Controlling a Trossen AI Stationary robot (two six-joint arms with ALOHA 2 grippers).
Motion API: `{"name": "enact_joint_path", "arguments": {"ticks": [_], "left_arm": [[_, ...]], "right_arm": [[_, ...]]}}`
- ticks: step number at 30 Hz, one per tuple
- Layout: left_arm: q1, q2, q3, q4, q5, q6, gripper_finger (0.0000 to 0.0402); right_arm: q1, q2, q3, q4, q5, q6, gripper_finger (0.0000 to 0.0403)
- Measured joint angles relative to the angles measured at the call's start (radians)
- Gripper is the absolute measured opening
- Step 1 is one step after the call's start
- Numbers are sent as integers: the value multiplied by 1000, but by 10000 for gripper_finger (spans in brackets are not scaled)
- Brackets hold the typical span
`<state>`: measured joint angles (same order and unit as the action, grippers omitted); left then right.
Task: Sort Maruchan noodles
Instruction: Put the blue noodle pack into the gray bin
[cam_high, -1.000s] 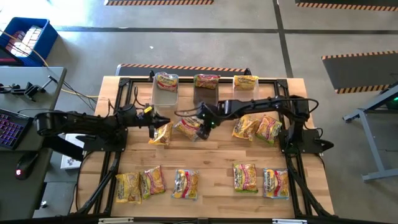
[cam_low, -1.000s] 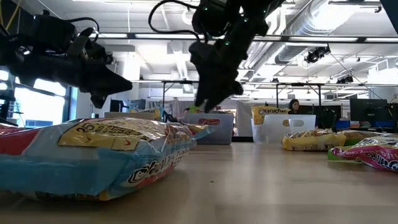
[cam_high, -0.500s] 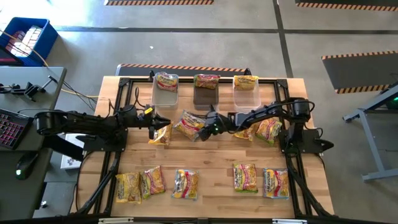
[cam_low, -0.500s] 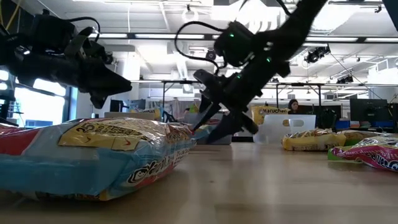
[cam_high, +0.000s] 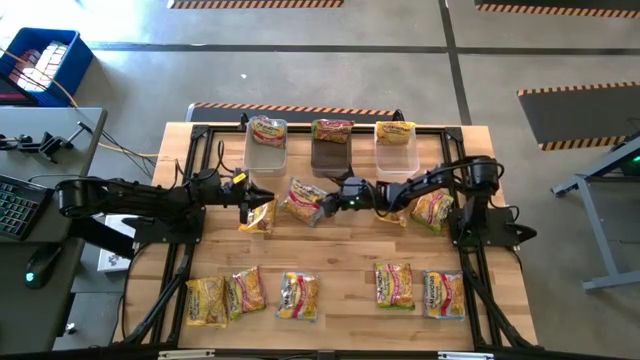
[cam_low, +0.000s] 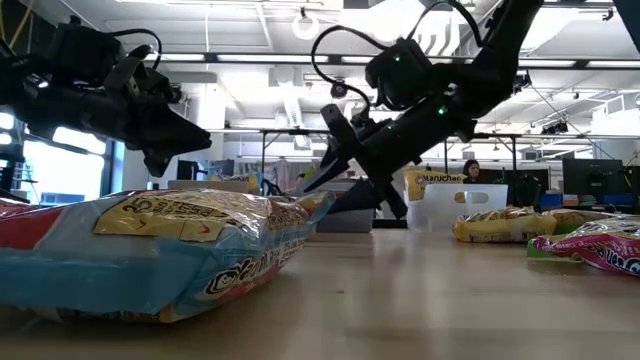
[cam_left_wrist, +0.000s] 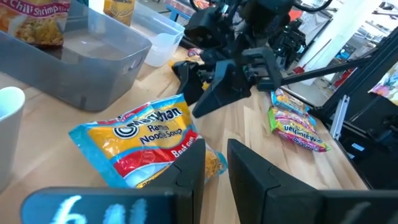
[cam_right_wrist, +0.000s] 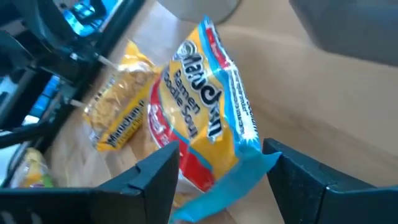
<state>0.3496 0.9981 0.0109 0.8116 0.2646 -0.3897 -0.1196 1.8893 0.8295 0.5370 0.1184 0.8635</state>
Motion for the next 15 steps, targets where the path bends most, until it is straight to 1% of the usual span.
{"name": "enact_joint_path", "arguments": {"ticks": [5,9,13,15], "left_arm": [[0,0,0,0,-3,-3,60],[0,0,0,0,-4,-8,60],[0,0,0,0,-7,-20,60],[0,0,0,0,-7,-24,60]], "right_arm": [[-27,44,0,47,-56,10,218],[-36,91,0,136,-103,21,218],[-35,128,0,273,-110,19,217],[-35,137,3,300,-109,11,211]]}}
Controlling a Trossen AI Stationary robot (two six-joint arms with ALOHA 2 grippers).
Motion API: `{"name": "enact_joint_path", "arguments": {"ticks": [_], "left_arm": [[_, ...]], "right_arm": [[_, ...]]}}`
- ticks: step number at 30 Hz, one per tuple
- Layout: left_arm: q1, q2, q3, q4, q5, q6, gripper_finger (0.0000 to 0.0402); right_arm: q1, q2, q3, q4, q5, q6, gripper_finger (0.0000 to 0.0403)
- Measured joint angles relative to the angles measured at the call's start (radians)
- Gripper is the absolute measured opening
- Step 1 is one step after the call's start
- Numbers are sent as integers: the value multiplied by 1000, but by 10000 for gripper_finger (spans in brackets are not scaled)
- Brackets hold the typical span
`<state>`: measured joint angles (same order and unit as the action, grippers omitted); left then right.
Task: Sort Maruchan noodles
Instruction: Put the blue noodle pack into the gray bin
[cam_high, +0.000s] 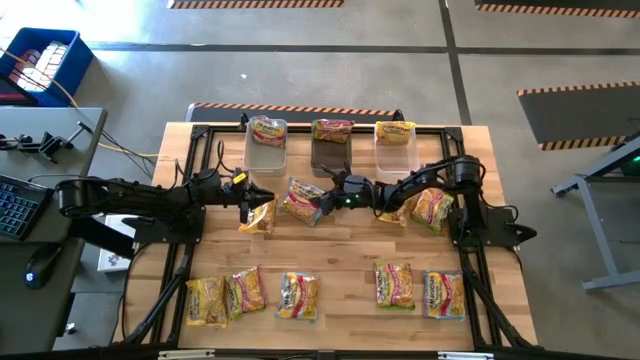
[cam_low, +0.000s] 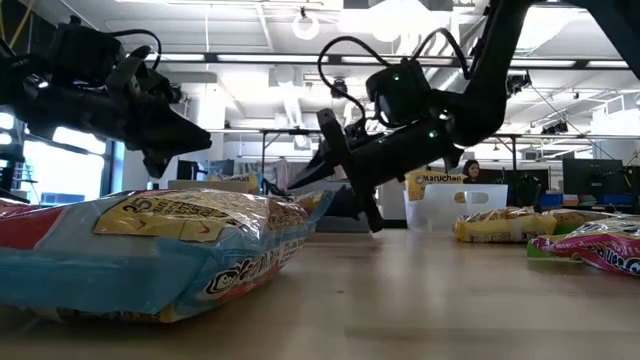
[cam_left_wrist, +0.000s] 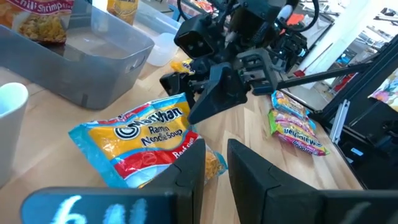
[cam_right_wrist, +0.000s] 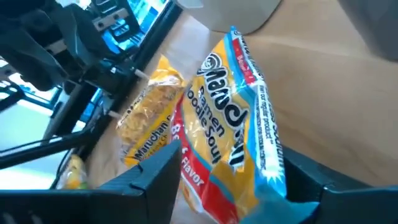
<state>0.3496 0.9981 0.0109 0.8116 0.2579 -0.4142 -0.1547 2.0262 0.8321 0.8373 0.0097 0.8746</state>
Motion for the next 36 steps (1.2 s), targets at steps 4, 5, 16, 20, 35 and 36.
{"name": "enact_joint_path", "arguments": {"ticks": [4,5,16,20,35,36], "left_arm": [[0,0,0,0,-42,-28,61],[0,0,1,1,-55,-28,61],[2,0,132,-152,11,39,61],[1,0,230,-370,31,128,61],[-61,26,526,-923,58,434,131],[-66,33,534,-924,57,436,144]], "right_arm": [[3,3,32,-77,13,-49,176],[5,3,45,-109,19,-73,162],[62,3,211,-289,6,-465,9],[77,3,269,-363,-35,-616,10],[97,3,352,-482,-93,-862,0],[97,3,352,-482,-93,-867,0]]}}
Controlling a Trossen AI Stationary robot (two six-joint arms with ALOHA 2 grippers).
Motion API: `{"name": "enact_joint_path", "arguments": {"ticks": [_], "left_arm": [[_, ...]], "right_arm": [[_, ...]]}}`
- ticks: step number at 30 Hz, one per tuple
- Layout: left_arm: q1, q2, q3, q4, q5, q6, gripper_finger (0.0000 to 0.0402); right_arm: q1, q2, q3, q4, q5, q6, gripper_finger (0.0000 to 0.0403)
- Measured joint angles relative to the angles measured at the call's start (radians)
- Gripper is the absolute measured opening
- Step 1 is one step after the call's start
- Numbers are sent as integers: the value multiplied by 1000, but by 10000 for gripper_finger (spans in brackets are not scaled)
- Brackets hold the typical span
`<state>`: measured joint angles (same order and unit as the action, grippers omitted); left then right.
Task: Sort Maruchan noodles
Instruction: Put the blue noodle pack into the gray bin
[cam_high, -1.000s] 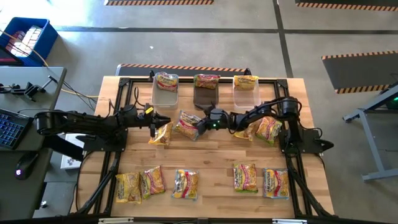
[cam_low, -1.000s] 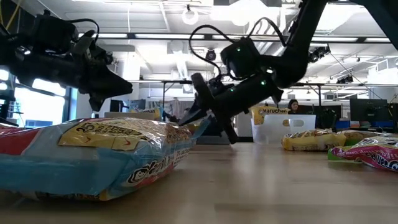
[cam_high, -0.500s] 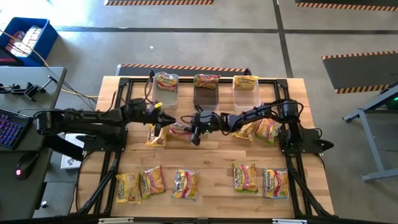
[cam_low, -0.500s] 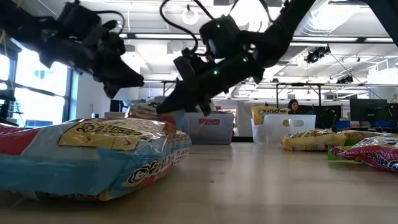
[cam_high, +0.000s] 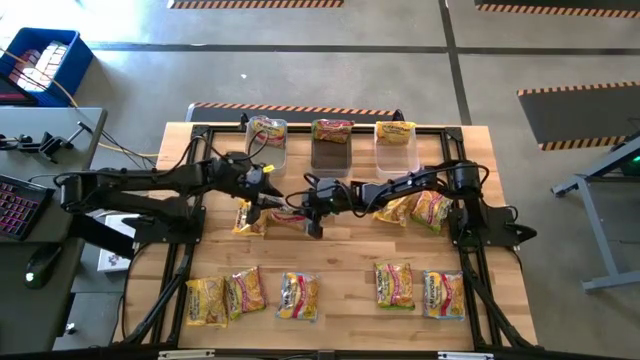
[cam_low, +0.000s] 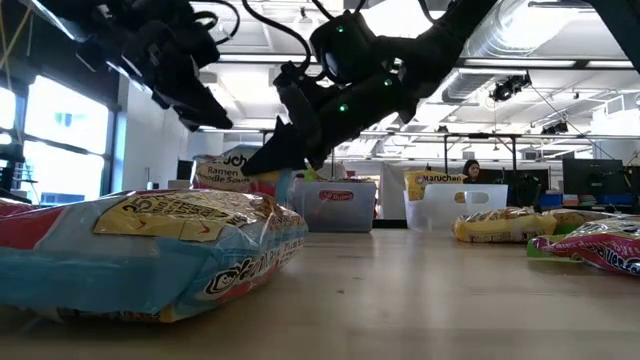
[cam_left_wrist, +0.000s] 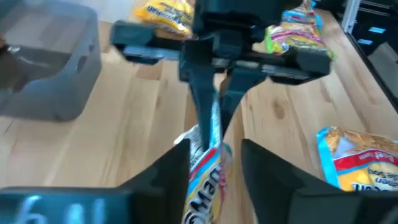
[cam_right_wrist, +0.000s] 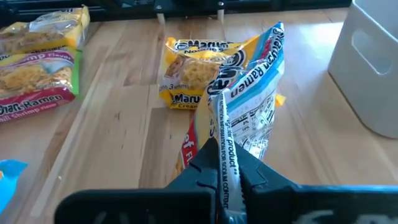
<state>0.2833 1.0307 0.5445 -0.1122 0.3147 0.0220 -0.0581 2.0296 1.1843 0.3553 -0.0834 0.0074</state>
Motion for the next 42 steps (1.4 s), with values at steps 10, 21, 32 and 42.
{"name": "enact_joint_path", "arguments": {"ticks": [10,21,32,42], "left_arm": [[-48,138,72,-13,-48,63,224],[-98,303,141,-122,-122,185,225],[-108,349,188,-181,-158,242,130],[-85,340,283,-295,-187,311,8]], "right_arm": [[0,0,0,4,-20,-16,0],[0,0,0,14,-28,-34,0],[0,0,0,23,-30,-12,12],[0,-76,0,-12,-3,-10,123]]}}
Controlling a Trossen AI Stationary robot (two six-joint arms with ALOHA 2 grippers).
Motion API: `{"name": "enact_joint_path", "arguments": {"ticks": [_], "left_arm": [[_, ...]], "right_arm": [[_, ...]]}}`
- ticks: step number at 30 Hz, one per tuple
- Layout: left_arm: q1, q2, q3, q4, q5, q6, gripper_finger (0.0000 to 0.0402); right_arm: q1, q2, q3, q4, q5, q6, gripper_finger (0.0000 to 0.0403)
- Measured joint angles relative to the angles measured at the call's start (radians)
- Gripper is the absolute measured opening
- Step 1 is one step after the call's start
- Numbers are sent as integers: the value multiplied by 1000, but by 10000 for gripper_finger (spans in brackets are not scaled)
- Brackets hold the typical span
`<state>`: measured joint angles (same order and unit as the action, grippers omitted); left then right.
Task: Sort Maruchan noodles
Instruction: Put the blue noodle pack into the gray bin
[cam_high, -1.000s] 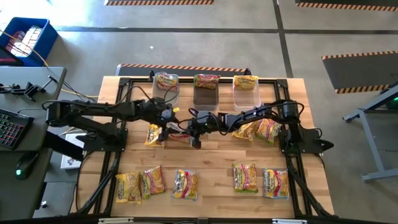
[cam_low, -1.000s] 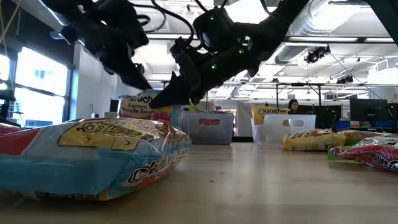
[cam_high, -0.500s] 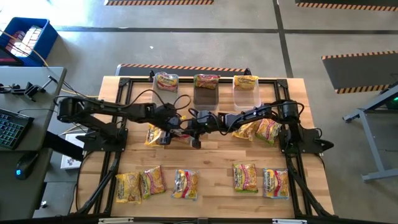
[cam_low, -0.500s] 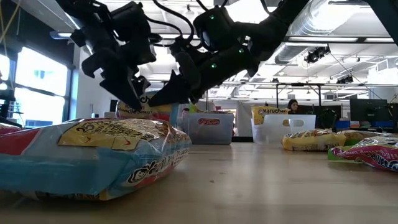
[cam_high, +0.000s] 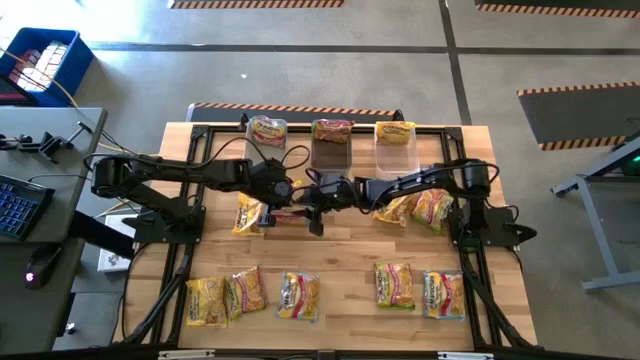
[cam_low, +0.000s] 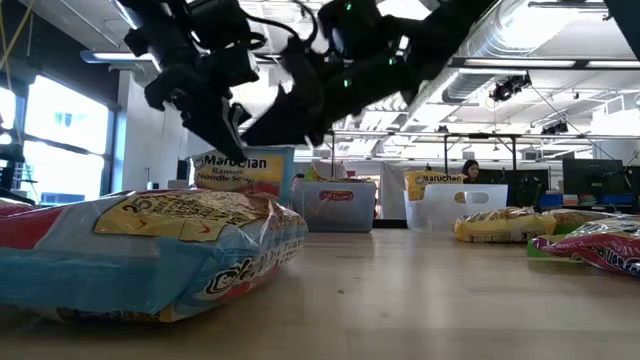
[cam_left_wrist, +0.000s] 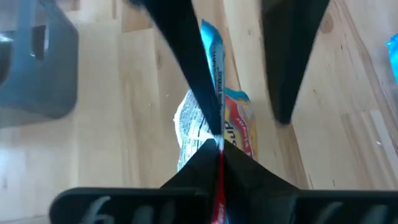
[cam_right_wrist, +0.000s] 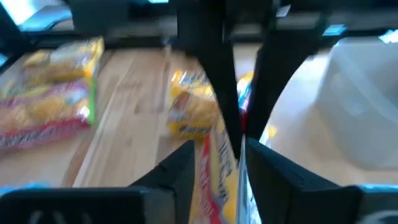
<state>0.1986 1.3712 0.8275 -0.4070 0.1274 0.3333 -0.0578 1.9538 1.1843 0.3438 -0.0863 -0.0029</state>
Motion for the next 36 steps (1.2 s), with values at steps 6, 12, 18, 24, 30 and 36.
{"name": "enact_joint_path", "arguments": {"ticks": [6,12,18,24,30,36], "left_arm": [[38,-15,71,-74,-8,52,1],[55,3,81,-88,38,26,0],[22,16,79,-86,35,2,0],[27,16,79,-44,-50,-52,25],[111,49,80,31,-50,-51,90],[213,159,123,63,16,-25,159]], "right_arm": [[6,-143,0,-173,82,-46,125],[23,-215,-2,-306,104,13,80],[43,-199,-3,-456,155,124,100],[55,-180,-71,-401,207,264,147],[54,-175,-216,-123,216,355,156],[59,-176,-252,-38,208,358,156]]}}
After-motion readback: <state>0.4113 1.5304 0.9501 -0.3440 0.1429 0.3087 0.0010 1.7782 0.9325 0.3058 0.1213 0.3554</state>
